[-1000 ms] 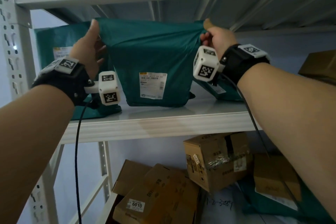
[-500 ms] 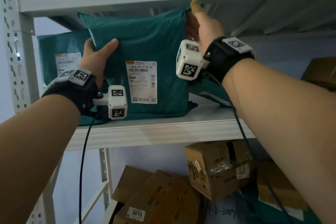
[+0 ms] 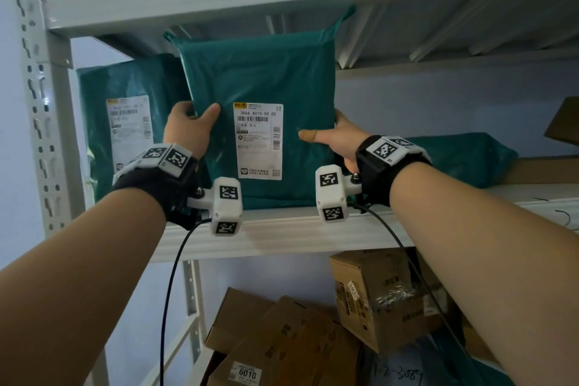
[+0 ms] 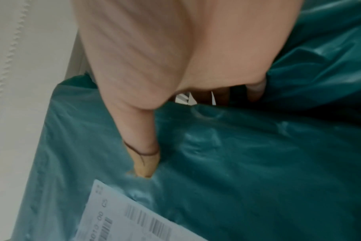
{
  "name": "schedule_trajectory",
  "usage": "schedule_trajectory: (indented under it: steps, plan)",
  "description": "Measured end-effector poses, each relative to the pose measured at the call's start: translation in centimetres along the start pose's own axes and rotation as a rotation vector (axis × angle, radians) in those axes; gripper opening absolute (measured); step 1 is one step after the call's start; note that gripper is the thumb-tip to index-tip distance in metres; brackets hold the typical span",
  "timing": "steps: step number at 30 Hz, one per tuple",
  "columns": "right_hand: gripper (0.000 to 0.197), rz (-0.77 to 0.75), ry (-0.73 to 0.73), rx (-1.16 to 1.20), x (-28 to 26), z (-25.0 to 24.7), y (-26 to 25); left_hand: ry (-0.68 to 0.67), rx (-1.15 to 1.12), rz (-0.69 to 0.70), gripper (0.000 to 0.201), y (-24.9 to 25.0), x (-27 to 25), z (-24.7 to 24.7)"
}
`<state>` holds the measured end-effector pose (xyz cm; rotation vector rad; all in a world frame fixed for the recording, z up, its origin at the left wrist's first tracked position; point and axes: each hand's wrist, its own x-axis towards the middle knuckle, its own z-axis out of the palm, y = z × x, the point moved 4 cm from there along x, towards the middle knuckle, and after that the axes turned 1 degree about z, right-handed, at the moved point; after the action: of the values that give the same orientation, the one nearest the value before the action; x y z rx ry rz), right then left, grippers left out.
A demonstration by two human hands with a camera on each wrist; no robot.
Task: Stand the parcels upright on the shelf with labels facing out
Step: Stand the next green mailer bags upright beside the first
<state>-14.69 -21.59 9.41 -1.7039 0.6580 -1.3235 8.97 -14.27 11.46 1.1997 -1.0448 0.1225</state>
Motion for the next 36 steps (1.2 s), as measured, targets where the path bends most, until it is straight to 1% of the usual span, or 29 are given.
schedule_trajectory:
  steps: [2,4,5,8,9,10,12,13,16,18,21,24,26,28,31,32,34,35,36]
  plan:
    - [0.077,-0.007,0.018,-0.019,0.2,0.1,0.4,-0.016,0.064,-0.019,0.056,-0.7,-0.2,0.0]
    - [0.074,-0.010,0.044,-0.047,0.2,0.2,0.9,-0.066,0.143,-0.042,0.056,-1.4,-0.5,0.3]
    - [0.077,-0.001,0.072,-0.083,0.3,0.2,1.4,-0.092,0.194,-0.052,0.054,-1.6,-0.7,0.5]
    - [0.098,0.025,0.158,-0.158,0.7,-0.2,2.7,-0.156,0.316,-0.082,0.048,-2.2,-1.3,1.1]
    - [0.095,0.021,0.155,-0.188,0.7,-0.1,2.8,-0.162,0.335,-0.084,0.048,-2.3,-1.4,1.3]
    - [0.085,0.013,0.126,-0.206,0.5,0.1,2.6,-0.161,0.344,-0.082,0.048,-2.4,-1.5,1.3]
    - [0.064,0.016,0.017,-0.190,0.0,0.7,2.1,-0.171,0.303,-0.088,0.046,-2.6,-1.4,1.1]
    - [0.060,0.021,-0.029,-0.174,-0.1,0.9,2.0,-0.178,0.264,-0.102,0.046,-2.7,-1.3,0.8]
    - [0.060,0.028,-0.100,-0.140,-0.1,0.6,1.5,-0.160,0.210,-0.108,0.046,-3.0,-0.7,0.0]
    - [0.052,0.064,-0.101,-0.161,0.0,0.2,1.5,-0.134,0.223,-0.086,0.045,-3.1,-0.5,-0.4]
    - [0.041,0.120,-0.071,-0.259,-0.2,-0.1,1.3,-0.120,0.245,-0.051,0.043,-3.1,-0.5,-0.6]
    - [0.038,0.093,-0.102,-0.410,-0.7,0.5,0.0,-0.093,0.313,0.033,0.039,-2.2,-0.4,-1.0]
    - [0.033,0.072,-0.123,-0.487,-1.1,1.1,-1.2,-0.048,0.350,0.074,0.044,-1.7,0.0,-1.5]
    - [0.039,0.041,-0.120,-0.508,-0.9,1.4,-1.8,-0.046,0.405,0.084,0.047,-1.4,0.1,-1.7]
    - [0.050,0.065,-0.100,-0.452,-0.6,1.8,-1.5,-0.078,0.434,0.101,0.047,-1.3,-0.6,-1.7]
    - [0.061,0.066,-0.087,-0.410,-0.7,2.3,-1.3,-0.069,0.434,0.099,0.049,-1.3,-0.9,-1.8]
    - [0.094,0.058,-0.032,-0.350,0.9,2.3,0.3,-0.034,0.445,0.085,0.054,-1.2,-1.5,-1.9]
    - [0.106,0.042,-0.028,-0.323,2.6,2.0,1.6,-0.019,0.450,0.070,0.054,-1.2,-1.7,-2.0]
    - [0.113,0.030,-0.027,-0.295,3.5,2.0,2.5,-0.007,0.450,0.060,0.054,-1.1,-2.0,-2.1]
